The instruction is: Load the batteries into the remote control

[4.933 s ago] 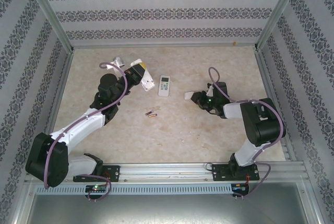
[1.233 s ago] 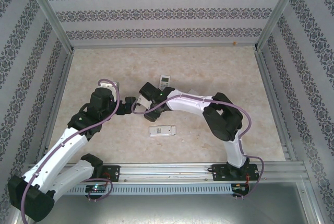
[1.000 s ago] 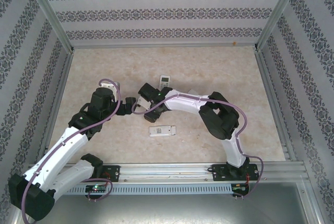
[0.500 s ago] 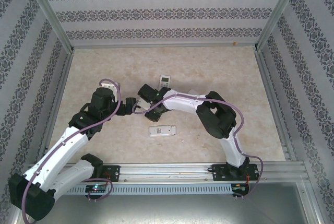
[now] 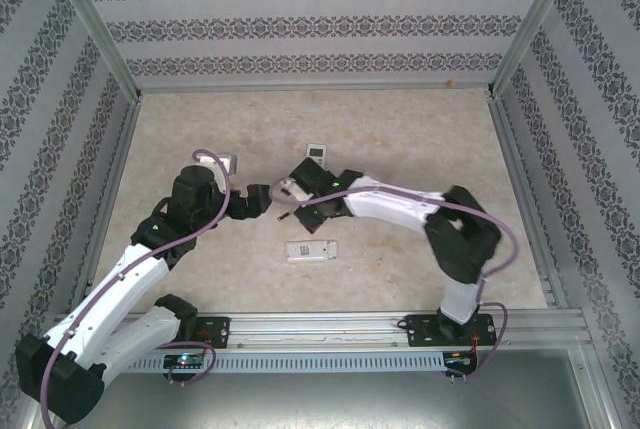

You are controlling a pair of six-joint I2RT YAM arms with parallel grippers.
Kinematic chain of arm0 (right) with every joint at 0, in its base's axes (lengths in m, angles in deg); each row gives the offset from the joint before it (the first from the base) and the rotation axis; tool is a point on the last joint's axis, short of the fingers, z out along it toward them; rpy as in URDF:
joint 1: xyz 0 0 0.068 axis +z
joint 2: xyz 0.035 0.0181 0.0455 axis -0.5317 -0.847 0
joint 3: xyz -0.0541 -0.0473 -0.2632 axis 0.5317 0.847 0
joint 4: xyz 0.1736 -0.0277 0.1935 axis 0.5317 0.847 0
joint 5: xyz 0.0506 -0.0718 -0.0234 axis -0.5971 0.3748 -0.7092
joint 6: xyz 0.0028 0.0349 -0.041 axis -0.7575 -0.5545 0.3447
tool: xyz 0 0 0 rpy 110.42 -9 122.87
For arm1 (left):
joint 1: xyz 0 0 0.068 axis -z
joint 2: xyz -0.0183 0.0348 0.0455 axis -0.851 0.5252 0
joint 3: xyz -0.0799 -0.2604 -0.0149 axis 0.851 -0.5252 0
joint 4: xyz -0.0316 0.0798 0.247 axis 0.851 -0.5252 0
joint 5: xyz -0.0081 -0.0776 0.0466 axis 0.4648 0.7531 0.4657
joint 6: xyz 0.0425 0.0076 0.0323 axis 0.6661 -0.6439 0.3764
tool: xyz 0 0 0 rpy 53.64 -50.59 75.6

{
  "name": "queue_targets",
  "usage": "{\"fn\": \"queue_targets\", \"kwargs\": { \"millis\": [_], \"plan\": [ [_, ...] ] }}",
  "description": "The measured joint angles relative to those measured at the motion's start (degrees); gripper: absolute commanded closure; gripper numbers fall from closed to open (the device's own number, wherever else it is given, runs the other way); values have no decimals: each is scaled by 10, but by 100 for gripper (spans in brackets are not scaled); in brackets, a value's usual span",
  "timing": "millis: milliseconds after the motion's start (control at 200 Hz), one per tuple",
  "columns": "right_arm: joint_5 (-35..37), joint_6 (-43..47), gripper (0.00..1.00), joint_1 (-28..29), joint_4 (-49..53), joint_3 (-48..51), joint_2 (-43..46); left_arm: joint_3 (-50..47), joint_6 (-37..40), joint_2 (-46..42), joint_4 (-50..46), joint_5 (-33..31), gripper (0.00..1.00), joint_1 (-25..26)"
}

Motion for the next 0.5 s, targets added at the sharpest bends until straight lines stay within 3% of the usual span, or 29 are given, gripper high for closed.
{"fn": "queue_targets", "kwargs": {
  "millis": [230,500],
  "plan": [
    [79,-264,100,5,-57,163,183,-19,-21,27,30,54,0,1],
    [142,-422,100,58,-50,230,199,-35,-30,49,44,75,0,4]
  ]
}}
